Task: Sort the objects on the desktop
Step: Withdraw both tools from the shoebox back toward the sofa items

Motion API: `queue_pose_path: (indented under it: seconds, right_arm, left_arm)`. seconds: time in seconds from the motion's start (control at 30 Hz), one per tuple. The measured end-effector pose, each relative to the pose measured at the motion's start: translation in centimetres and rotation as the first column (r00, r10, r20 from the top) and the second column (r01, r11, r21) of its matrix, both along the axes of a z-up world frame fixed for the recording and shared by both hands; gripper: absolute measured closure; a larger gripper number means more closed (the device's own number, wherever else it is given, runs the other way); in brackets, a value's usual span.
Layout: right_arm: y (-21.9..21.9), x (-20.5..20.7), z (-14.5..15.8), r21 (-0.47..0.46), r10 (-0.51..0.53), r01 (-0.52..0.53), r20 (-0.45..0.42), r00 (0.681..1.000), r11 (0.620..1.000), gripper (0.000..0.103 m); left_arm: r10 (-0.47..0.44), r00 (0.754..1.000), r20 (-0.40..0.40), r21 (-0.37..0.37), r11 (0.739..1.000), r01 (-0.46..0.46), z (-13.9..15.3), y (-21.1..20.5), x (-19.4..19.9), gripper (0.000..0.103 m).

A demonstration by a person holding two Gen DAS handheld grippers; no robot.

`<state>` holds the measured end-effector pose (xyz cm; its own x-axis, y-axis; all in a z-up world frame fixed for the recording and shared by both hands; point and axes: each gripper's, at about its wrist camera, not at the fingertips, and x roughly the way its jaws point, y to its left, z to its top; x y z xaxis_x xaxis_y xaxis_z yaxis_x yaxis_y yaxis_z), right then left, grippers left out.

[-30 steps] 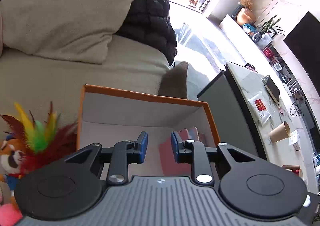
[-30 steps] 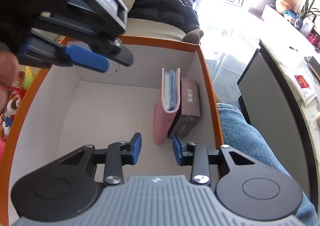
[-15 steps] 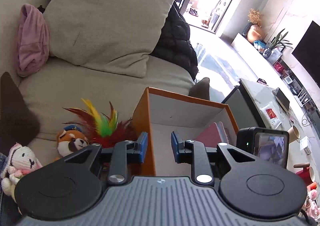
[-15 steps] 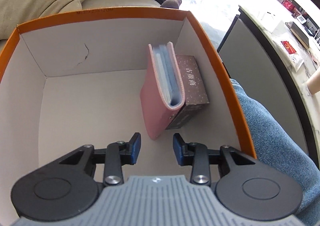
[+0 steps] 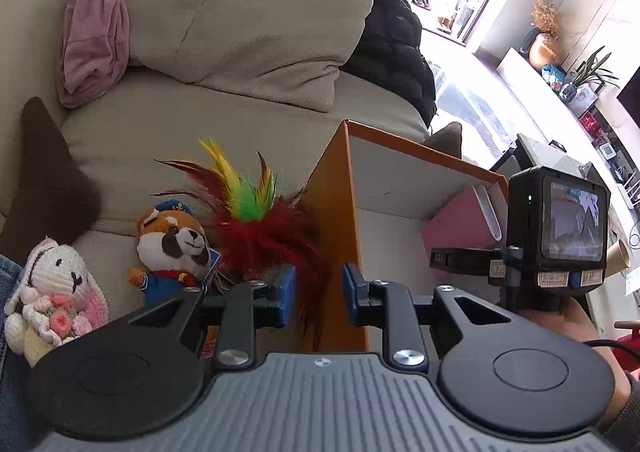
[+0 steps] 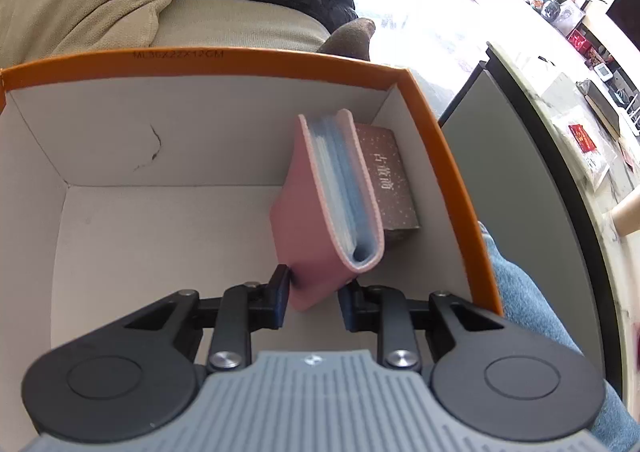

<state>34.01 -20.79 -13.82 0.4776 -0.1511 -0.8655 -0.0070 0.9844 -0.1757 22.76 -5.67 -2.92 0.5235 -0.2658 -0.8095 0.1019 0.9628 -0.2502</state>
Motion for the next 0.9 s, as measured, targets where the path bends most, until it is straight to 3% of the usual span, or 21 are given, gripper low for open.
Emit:
queue_pose_path:
  seconds: [0.2, 0.33, 0.47, 0.53, 0.6, 0.73, 0.9]
  right_arm:
    - [-0.1, 0.8, -0.4, 0.028, 0.029, -0.028, -0.008, 1.0, 0.999, 0.075]
    - [-1.3, -0.3, 0.8, 0.115, 0.063, -0.058, -0.039, 0.997, 0.992, 0.074]
    - [-2.7, -3.8, 3.8, 0.191, 0.172, -0.166, -0.015, 0.985, 0.967, 0.066]
    - [-4.2, -6.1, 5.6, 0.239, 0.216, -0.215, 0.022, 0.976, 0.947, 0.066]
    - [-6.0, -8.6, 7.3, 0.268, 0.235, -0.245, 0.071, 0.969, 0.932, 0.064]
    - [-10.2, -13.0, 9.1, 0.28, 0.182, -0.216, 0.142, 0.973, 0.935, 0.064]
    - [-12.4, -14.7, 7.6, 0.285, 0.144, -0.165, 0.095, 0.985, 0.944, 0.068]
  left_arm:
    - [0.006, 1.0, -0.01, 0.026, 1.0, -0.006, -0.2, -0.4, -0.1, 0.075]
    - [0.01, 1.0, 0.001, 0.026, 1.0, -0.01, 0.3, -0.4, -0.7, 0.073]
    - [0.014, 1.0, 0.018, 0.047, 0.999, -0.015, 1.0, -0.4, -2.2, 0.063]
    - [0.007, 1.0, 0.021, 0.051, 0.999, -0.009, 1.3, -0.3, -3.3, 0.05]
    - [0.006, 1.0, 0.018, 0.056, 0.998, -0.007, 1.5, -0.1, -4.5, 0.048]
    - [0.002, 1.0, 0.004, 0.05, 0.999, -0.002, 1.2, 0.0, -6.6, 0.045]
    - [-0.021, 0.999, -0.036, 0.056, 0.998, 0.023, -0.1, -1.2, -8.0, 0.045]
